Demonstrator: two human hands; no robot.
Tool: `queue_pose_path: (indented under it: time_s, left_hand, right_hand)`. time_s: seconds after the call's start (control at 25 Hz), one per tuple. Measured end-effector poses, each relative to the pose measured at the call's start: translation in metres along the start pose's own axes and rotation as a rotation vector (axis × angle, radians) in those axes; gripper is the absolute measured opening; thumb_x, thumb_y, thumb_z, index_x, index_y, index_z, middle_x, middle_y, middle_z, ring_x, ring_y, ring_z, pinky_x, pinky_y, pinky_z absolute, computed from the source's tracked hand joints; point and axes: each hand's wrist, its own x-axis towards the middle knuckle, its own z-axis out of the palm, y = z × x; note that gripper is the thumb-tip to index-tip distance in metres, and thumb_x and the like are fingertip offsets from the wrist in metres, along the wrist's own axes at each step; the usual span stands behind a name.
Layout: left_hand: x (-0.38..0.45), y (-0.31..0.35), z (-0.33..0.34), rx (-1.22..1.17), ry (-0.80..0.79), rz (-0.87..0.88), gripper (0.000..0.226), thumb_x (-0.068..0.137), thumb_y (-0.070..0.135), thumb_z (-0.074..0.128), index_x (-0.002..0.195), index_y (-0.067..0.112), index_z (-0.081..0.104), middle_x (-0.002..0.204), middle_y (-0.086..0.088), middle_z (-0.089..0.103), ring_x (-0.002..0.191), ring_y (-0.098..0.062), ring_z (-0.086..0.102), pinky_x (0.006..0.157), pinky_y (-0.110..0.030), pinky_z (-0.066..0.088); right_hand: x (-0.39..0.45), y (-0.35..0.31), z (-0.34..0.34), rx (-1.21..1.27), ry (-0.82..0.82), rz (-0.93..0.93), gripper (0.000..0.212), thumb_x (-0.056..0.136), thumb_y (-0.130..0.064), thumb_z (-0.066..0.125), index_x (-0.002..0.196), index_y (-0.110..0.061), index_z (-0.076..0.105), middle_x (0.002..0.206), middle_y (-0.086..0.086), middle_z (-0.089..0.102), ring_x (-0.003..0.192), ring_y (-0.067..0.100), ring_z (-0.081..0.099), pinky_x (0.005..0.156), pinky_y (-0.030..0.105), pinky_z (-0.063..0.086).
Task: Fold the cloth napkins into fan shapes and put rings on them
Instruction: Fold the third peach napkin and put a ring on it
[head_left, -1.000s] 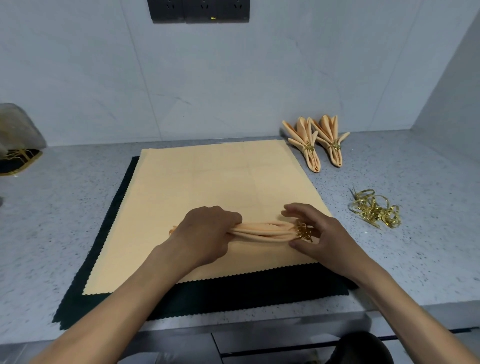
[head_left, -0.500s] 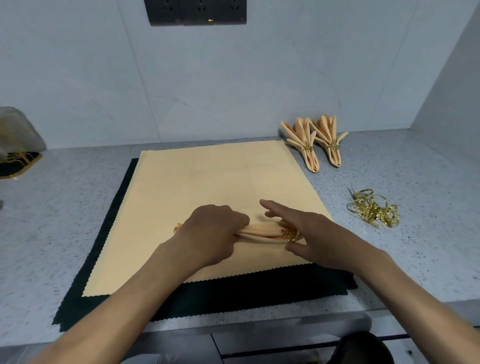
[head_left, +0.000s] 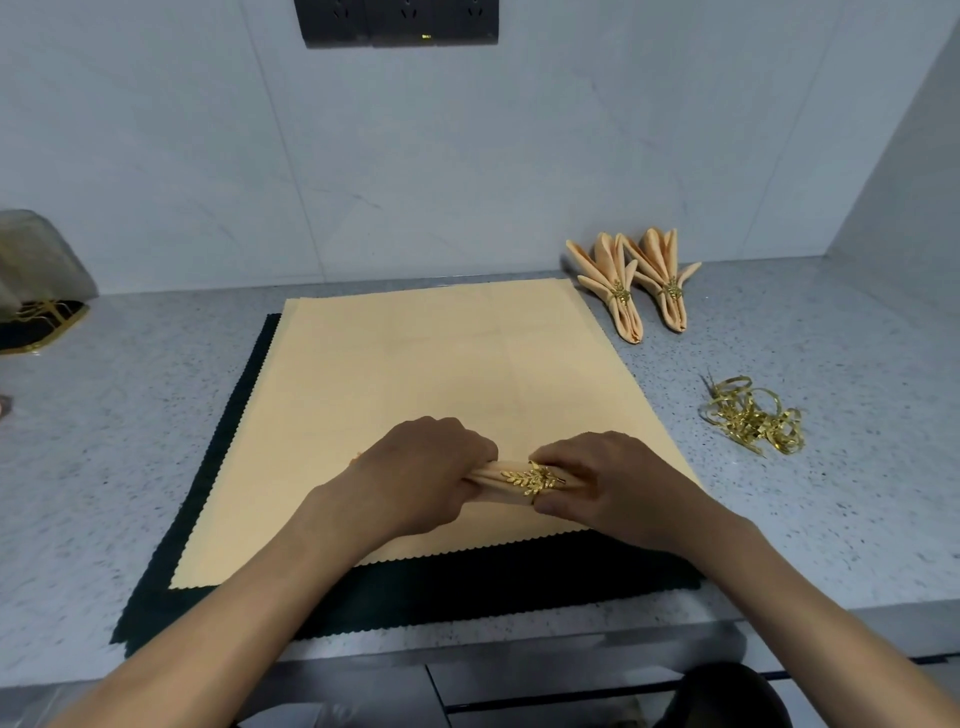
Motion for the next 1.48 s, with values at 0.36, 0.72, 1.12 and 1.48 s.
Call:
queue_pose_path:
  time_s: [0.36, 0.72, 1.12, 1.48]
  left_hand:
    - [-0.001, -0.001, 0.004, -0.058, 0.004, 0.059, 0.01, 0.096, 0.029, 0.053, 0.102, 0.026, 0.06, 0.075, 0.011, 0.046, 0.075, -0.017, 0.051, 0.065, -0.032, 0.039]
    - [0.0, 0.001, 0.007, 0.035, -0.039, 0.019, 0.02, 0.097, 0.028, 0.05, 0.115, 0.024, 0.059, 0.094, 0.004, 0.056, 0.09, -0.021, 0.057, 0.071, -0.032, 0.041]
    - [0.005, 0.005, 0.017, 0.225, -0.005, 0.098, 0.046, 0.09, 0.055, 0.052, 0.125, 0.024, 0.051, 0.119, 0.005, 0.061, 0.113, -0.019, 0.051, 0.091, -0.036, 0.036]
    - [0.031, 0.012, 0.016, 0.381, 0.0, 0.199, 0.02, 0.091, 0.033, 0.053, 0.1, 0.019, 0.064, 0.096, 0.001, 0.066, 0.105, -0.02, 0.048, 0.089, -0.034, 0.033]
  right_hand:
    - [-0.001, 0.002, 0.013, 0.051, -0.041, -0.084, 0.038, 0.086, -0.053, 0.064, 0.117, -0.033, 0.055, 0.1, -0.016, 0.062, 0.09, 0.004, 0.052, 0.086, 0.03, 0.042]
    - [0.007, 0.0, 0.023, 0.018, -0.091, -0.024, 0.053, 0.086, -0.06, 0.061, 0.132, -0.036, 0.049, 0.108, -0.012, 0.064, 0.094, 0.008, 0.053, 0.084, 0.027, 0.042]
    - [-0.004, 0.009, 0.034, 0.027, 0.115, -0.001, 0.004, 0.087, -0.023, 0.072, 0.09, -0.023, 0.069, 0.085, -0.02, 0.056, 0.082, 0.002, 0.051, 0.069, 0.018, 0.039]
    - [-0.008, -0.002, 0.038, -0.031, 0.131, 0.072, 0.004, 0.091, -0.02, 0.065, 0.09, -0.019, 0.069, 0.084, -0.01, 0.061, 0.076, 0.008, 0.052, 0.071, 0.028, 0.048]
